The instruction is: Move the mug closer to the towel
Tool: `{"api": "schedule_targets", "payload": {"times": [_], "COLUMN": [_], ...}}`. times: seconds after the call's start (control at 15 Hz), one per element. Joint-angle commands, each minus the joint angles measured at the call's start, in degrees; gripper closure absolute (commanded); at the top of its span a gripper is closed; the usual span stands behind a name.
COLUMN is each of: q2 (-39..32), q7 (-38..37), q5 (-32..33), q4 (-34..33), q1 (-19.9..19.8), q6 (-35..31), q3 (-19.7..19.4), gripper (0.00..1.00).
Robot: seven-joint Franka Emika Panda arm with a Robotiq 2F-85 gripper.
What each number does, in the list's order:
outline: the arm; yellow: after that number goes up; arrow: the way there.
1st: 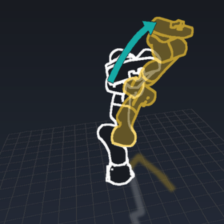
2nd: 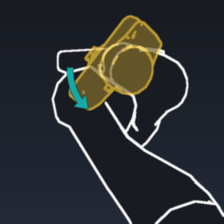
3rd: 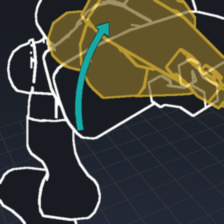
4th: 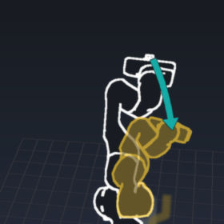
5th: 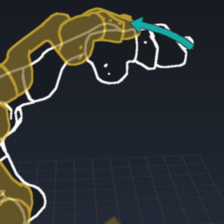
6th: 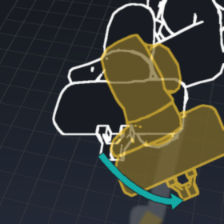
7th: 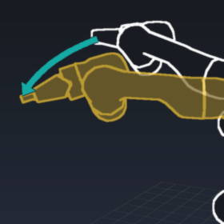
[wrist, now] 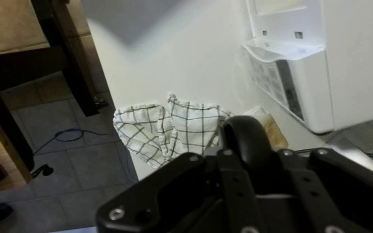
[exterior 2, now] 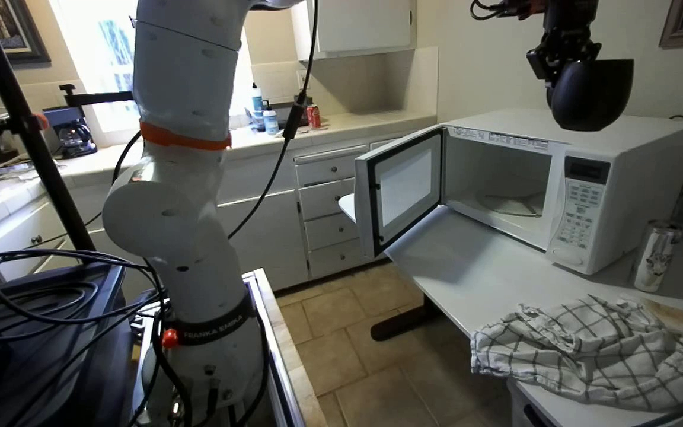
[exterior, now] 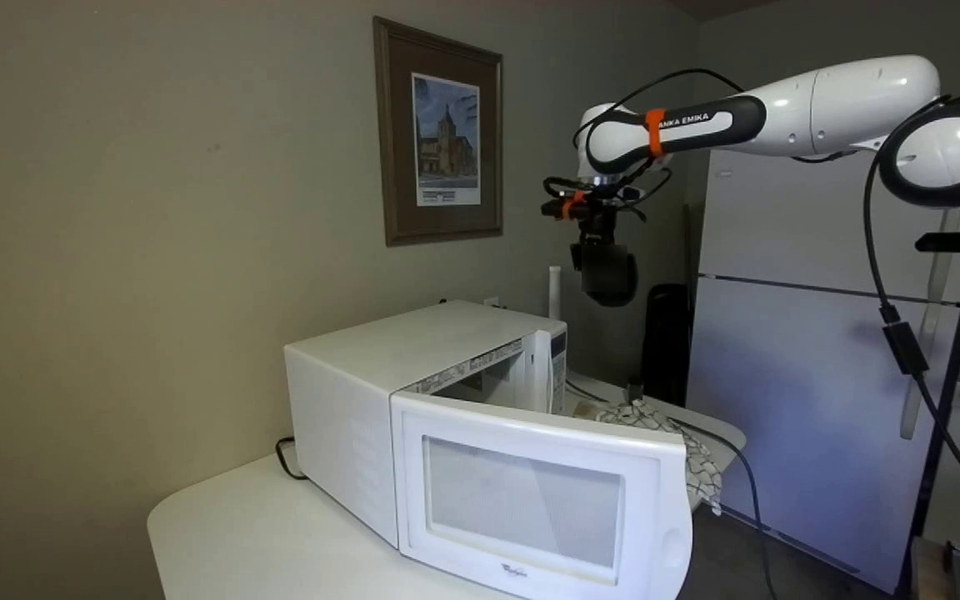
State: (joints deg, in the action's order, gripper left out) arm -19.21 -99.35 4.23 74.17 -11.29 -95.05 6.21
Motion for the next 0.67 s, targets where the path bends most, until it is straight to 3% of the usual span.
{"api": "schedule_targets", "payload": {"times": [0.0,0.13,0.4,0.47,0.6], "q2": [1.62,4.30,5.93,5.93,9.16], "q7": [0.76,0.45,0.26,0.25,2.85], "q5": [-1.86,-2.06,-2.02,-2.02,-1.44], "q4": [2.36,6.64,8.78,8.80,15.65], "q1": [3.55,3.40,3.32,3.32,3.75], "q6": [0.11,-0.15,-0.27,-0.29,-4.79], "q3": [-4.62,-4.50,-4.42,-4.41,-5.95], "gripper": [0.93,0.93,0.93,0.98,0.98]}}
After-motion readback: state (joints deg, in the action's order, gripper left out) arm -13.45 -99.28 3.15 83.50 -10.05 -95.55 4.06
